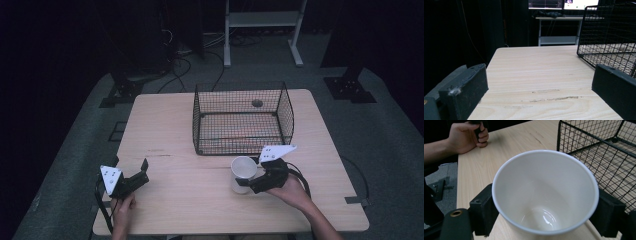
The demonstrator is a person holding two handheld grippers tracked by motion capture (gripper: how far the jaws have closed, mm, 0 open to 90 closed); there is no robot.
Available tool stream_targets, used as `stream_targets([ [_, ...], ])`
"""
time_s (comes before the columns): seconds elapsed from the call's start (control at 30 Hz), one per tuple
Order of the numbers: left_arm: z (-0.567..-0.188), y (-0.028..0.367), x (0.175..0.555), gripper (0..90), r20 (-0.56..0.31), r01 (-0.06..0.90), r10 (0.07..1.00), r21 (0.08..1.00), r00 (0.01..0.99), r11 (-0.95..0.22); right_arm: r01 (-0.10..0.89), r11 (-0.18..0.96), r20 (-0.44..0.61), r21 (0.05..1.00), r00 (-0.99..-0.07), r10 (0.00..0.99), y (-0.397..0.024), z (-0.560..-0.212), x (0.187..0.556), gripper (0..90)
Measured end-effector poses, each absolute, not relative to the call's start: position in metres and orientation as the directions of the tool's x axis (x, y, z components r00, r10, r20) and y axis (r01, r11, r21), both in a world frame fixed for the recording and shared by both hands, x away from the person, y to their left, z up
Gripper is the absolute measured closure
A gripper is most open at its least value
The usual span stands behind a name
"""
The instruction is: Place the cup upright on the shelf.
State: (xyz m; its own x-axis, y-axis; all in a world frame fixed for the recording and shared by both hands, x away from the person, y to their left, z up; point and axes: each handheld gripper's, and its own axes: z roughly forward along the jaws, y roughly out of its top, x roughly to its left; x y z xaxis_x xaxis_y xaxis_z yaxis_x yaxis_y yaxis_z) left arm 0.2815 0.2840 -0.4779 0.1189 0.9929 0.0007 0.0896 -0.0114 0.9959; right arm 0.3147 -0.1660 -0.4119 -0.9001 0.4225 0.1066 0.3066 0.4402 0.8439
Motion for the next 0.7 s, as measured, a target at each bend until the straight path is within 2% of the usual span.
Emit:
stream_targets([
  [0.7,-0.478,0.284,0.281,0.0,0.000,0.091,0.993,0.996,0.119,-0.011,0.295,0.425,0.126,0.856,-0.915,0.382,-0.163,-0.381,0.332,19.2],
])
